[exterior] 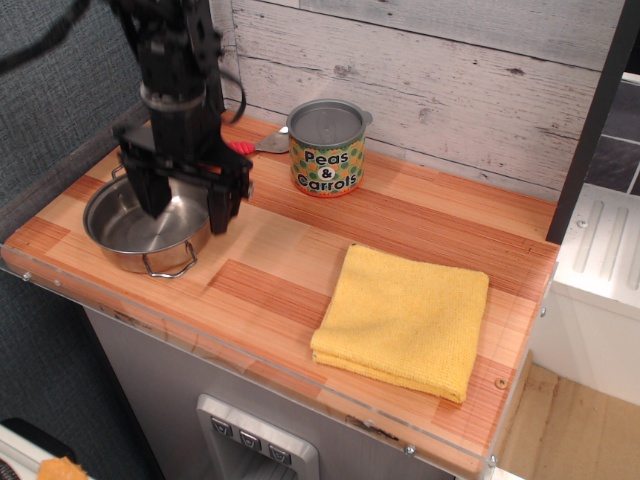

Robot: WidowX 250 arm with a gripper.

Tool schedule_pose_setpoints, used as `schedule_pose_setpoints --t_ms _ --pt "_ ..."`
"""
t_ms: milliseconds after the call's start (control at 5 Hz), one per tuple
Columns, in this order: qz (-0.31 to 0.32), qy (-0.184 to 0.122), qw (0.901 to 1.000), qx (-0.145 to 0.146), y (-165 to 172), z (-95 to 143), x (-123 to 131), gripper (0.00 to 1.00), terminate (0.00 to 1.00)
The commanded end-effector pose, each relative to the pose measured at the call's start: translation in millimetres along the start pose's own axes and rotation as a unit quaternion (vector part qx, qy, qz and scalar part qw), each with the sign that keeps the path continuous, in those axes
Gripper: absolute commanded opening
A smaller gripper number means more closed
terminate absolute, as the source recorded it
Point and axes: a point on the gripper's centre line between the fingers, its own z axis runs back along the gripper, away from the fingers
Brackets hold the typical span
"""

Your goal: Pick up pot, move right to place on top of yellow cloth

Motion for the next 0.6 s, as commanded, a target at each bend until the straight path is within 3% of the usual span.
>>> schedule_pose_setpoints --t_ms 0,200,400 --pt "0.007 -0.001 1.0 0.001 4.9 -16.5 -0.5 1.0 0.0" --pt "0.004 -0.008 1.0 -0.002 3.1 -16.9 -1.2 0.0 0.0" --pt "0.009 -0.008 0.9999 -0.006 5.9 -8.5 -3.4 0.0 0.0"
